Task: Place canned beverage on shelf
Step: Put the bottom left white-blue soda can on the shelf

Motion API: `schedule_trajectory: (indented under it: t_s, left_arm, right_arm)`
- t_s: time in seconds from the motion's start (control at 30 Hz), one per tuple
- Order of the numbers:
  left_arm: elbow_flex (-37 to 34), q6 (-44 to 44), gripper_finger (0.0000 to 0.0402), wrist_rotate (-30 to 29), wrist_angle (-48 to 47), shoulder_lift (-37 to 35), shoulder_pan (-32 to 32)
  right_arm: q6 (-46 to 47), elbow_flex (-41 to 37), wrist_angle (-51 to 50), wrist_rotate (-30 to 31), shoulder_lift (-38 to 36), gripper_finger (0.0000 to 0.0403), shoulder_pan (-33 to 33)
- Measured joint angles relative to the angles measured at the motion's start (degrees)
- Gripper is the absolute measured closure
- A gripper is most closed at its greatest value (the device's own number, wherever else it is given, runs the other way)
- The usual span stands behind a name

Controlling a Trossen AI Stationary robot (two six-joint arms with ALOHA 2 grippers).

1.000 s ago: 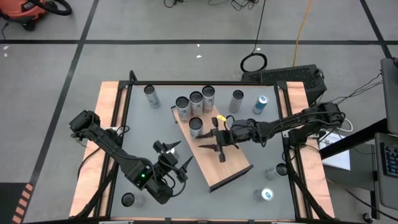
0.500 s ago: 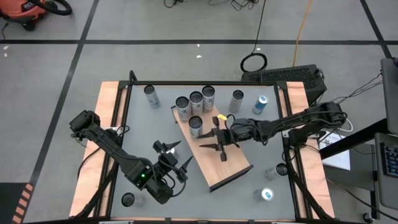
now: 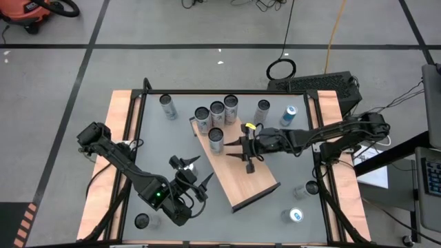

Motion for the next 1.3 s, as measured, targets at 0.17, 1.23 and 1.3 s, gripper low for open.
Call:
schedule_trajectory:
  t_s: [0.17,1.23,1.3]
  left_arm:
    - [0.0,0.0,0.0046,0.0,0.1,0.0,0.0]
    - [0.0,-1.4,0.0046,0.0,0.0,0.0,0.0]
    - [0.0,-1.4,0.0046,0.0,0.0,0.0,0.0]
  right_arm:
    - [0.0,0.0,0.2,0.0,0.0,0.0307,-0.1]
    - [-0.1,0.0,2.8,1.2,0.0,0.0307,-1.2]
    - [0.2,0.0,2.8,1.3,0.0,0.0307,-1.2]
